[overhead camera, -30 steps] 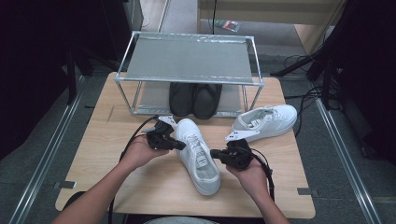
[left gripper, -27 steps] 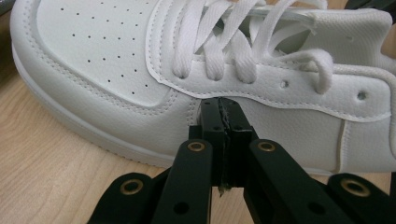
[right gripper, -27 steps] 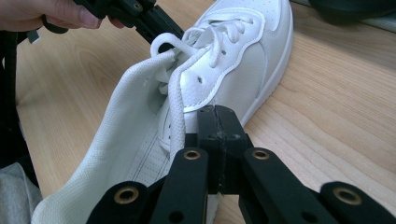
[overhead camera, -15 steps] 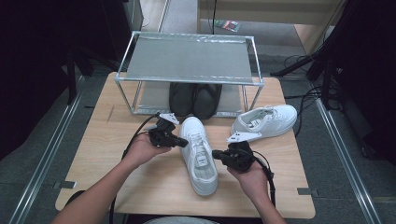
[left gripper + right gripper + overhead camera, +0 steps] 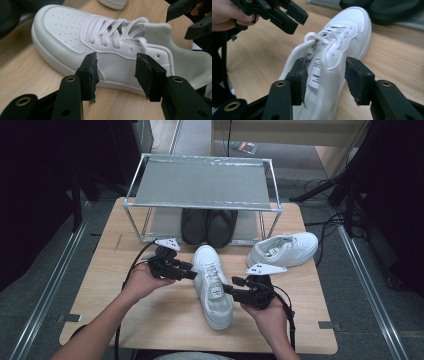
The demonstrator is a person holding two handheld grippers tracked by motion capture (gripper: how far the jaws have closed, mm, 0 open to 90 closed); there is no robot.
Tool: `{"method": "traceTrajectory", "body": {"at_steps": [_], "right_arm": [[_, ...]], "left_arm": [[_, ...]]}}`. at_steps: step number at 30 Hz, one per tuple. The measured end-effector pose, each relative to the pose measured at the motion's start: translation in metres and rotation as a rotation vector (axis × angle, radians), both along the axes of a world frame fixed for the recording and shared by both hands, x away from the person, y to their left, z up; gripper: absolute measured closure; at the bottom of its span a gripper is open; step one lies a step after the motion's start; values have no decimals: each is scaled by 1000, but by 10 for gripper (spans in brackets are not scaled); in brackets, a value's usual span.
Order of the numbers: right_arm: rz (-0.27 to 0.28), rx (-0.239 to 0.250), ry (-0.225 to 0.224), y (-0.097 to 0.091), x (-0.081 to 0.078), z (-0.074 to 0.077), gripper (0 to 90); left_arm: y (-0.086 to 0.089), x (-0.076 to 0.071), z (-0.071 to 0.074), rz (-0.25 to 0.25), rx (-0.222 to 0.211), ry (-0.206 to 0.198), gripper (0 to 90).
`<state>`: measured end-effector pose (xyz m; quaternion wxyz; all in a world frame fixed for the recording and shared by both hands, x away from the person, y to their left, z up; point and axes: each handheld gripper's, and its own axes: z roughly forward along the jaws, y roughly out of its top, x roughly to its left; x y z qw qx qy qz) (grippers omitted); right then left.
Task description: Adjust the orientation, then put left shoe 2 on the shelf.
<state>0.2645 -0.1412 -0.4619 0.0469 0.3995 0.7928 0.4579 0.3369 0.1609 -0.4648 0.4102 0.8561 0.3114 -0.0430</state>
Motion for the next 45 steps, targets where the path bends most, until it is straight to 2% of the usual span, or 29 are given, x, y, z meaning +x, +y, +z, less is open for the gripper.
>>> {"method": "traceTrajectory", "body": {"at_steps": [5, 8, 11, 13, 22, 35, 40, 41, 42, 45], "right_arm": [[-5, 3, 4, 8, 0, -3, 514], [-16, -16, -10, 14, 3, -8, 514], [-27, -28, -5, 17, 3, -12, 499], [-26, -59, -12, 22, 5, -18, 510], [-50, -110, -14, 31, 13, -33, 569], [-100, -48, -30, 34, 23, -41, 614], [-116, -53, -34, 35, 25, -40, 655], [-119, -57, -41, 35, 26, -40, 679], [-134, -71, -52, 35, 26, -39, 740], [-142, -75, -54, 35, 27, -38, 777]], "left_arm": [[8, 0, 2, 17, -7, -9, 504], [13, 0, 3, 29, -14, -13, 486], [16, 1, 2, 42, -9, -9, 482], [18, 2, 1, 48, -10, -5, 476], [22, 1, -1, 62, -3, -6, 469], [39, -8, -5, 114, -3, 9, 469], [43, -11, -5, 126, -1, 9, 469], [45, -13, -5, 133, -1, 7, 469], [46, -13, -6, 135, -1, 9, 469], [50, -15, -5, 146, 0, 6, 470]]}}
